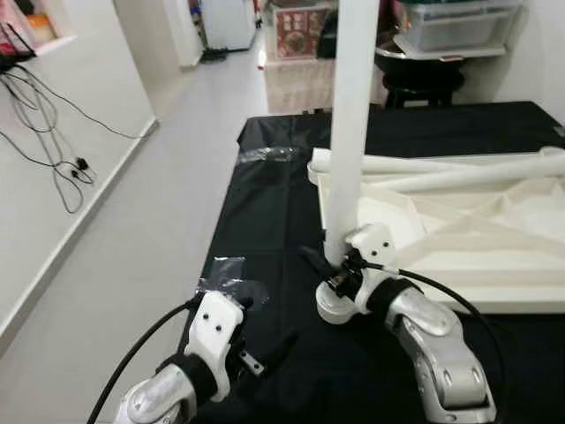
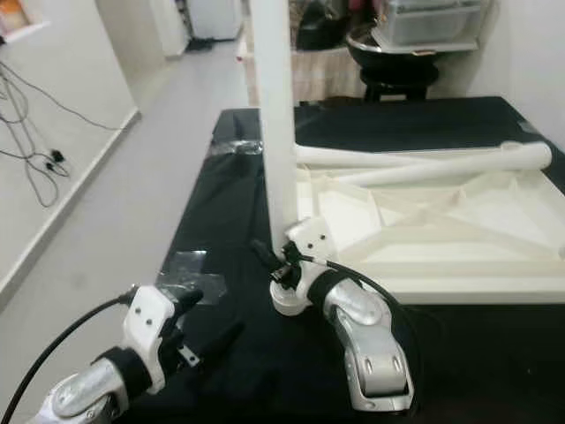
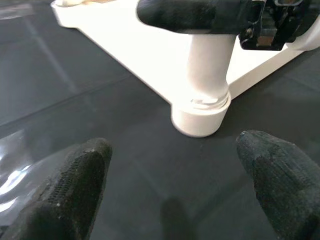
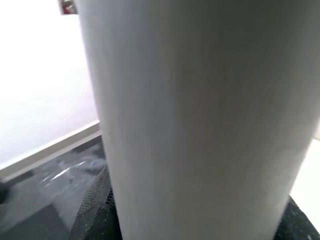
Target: Building children table
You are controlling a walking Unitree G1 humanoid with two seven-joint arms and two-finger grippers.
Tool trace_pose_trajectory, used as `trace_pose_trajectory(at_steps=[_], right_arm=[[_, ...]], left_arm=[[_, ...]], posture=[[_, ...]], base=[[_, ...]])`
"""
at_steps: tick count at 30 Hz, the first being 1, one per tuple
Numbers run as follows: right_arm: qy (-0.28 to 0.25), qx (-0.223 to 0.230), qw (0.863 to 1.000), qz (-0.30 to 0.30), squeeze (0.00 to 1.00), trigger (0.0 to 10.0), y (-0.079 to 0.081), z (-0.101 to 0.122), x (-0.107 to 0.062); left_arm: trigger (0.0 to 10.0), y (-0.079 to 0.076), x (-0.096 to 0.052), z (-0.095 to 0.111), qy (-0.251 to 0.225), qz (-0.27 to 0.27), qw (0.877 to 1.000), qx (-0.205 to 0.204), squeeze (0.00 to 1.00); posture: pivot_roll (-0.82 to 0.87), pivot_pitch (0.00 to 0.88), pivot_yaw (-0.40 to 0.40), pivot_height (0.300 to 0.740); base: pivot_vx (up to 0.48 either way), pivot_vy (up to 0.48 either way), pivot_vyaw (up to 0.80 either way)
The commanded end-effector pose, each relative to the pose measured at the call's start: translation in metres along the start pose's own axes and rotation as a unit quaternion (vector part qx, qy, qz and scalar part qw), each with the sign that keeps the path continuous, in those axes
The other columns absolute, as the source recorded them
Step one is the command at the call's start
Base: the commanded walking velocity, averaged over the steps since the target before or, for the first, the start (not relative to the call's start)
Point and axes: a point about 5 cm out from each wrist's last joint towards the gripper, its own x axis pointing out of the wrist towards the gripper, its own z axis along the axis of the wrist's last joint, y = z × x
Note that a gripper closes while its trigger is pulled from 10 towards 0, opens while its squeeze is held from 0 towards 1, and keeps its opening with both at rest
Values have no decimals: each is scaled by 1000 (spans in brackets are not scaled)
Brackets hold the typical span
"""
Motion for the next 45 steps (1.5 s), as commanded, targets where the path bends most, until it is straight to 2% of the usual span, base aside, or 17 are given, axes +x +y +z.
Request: trace_pose_trajectory(at_steps=[1,2,9,10,12,13,18,23,24,25,33,37,40,41,42,44,45], right_arm=[[90,42,995,22,0,10000,9,-35,0],[63,51,995,53,1000,10000,7,-29,5],[-44,39,979,193,1000,10000,-3,6,4],[-43,14,970,240,827,10000,-9,10,-1],[-38,-1,962,270,827,10000,-13,11,-4],[-27,-11,958,287,0,10000,-18,12,-5],[16,-20,947,321,0,10000,-41,13,5],[3,-9,939,343,0,10000,-51,22,12],[-3,-8,937,350,0,1176,-54,25,13],[-6,-7,935,356,0,0,-58,28,14],[-5,-4,930,368,0,0,-70,29,13],[-7,-14,940,342,0,0,-71,24,10],[-8,-18,958,286,0,0,-73,20,6],[3,-23,978,207,0,0,-73,12,4],[3,-23,978,207,0,0,-73,12,4],[25,-25,997,70,0,0,-67,0,5],[25,-25,997,70,0,0,-67,0,5]], left_arm=[[10000,4,-1,-4,8,8,1000,6,0],[10000,4,-1,-3,7,9,1000,6,0],[10000,2,1,-4,6,7,1000,5,0],[10000,2,2,-4,6,7,1000,5,0],[10000,1,2,-4,5,6,1000,4,0],[10000,1,2,-4,6,6,1000,4,0],[10000,-1,3,-5,7,5,1000,5,0],[10000,-2,3,-5,8,5,1000,8,0],[10000,-2,3,-5,8,5,1000,8,0],[10000,-3,3,-6,8,5,1000,7,0],[10000,-6,3,-7,9,4,1000,5,0],[10000,-6,3,-8,10,4,1000,4,0],[10000,-6,2,-8,10,4,1000,3,0],[10000,-6,1,-8,10,5,1000,2,0],[10000,-6,1,-8,10,5,1000,2,0],[10000,-5,1,-8,9,5,1000,2,0],[10000,-5,1,-8,9,5,1000,2,0]], posture=[[97,130,74,740],[95,127,76,740],[92,120,80,740],[95,119,80,740],[95,119,80,740],[99,117,80,740],[111,120,77,740],[111,121,70,740],[105,125,64,740],[100,124,63,740],[95,124,73,740],[90,128,72,740],[83,133,68,740],[74,140,58,740],[74,140,58,740],[72,142,50,740],[72,142,50,740]], base=[[0,0,0],[0,0,0],[0,0,0],[0,0,0],[0,0,0],[0,0,0],[0,0,0],[0,0,0],[0,0,0],[0,0,0],[0,0,0],[0,0,0],[0,0,0],[0,0,0],[0,0,0],[0,0,0],[0,0,0]])
